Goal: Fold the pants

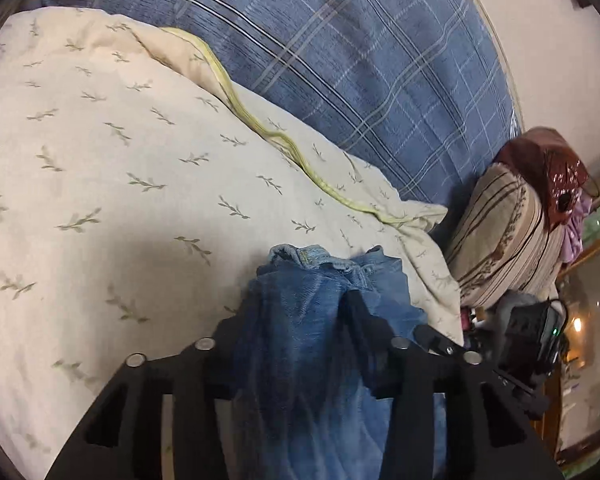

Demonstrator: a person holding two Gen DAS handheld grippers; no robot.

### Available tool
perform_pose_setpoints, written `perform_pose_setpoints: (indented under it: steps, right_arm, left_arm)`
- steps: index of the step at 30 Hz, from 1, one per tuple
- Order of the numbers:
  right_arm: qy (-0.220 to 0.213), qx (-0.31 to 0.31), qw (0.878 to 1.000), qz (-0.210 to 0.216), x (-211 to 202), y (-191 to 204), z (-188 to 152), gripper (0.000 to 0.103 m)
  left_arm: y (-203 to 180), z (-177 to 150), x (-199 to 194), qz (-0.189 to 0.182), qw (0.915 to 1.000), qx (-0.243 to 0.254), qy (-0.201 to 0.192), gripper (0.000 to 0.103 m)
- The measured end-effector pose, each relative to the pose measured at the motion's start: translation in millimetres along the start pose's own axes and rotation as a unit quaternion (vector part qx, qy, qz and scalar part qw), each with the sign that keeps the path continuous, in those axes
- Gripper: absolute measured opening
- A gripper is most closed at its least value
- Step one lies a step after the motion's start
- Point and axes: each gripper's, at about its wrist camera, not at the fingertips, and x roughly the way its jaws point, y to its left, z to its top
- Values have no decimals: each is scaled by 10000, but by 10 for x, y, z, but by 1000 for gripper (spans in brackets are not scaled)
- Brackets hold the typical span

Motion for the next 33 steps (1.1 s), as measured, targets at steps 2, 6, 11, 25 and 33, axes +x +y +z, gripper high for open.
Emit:
perform_pose_setpoints:
  steps: [2,6,11,25,33]
  right_arm:
    - [-145,201,9988,423,-143,-55,-13,69]
    - [-89,380,9985,380,-187,-182,25,85]
    - [690,990,9910,579,149,-470,-54,83]
    - [-84,585,9967,553,164,-146,230,34]
    - [-52,718,9962,491,42,-137,201,68]
  left_arm:
    - [17,-19,-86,-56,9999,-109,35,56]
    - [113,-41,-19,33,9985,-316,456,61]
    - [166,-34,158,-103,9937,-505,993,59]
    - [78,381,33,-528,9982,-257,-79,31]
    - [335,321,100,-273,9932,-1098,260,57]
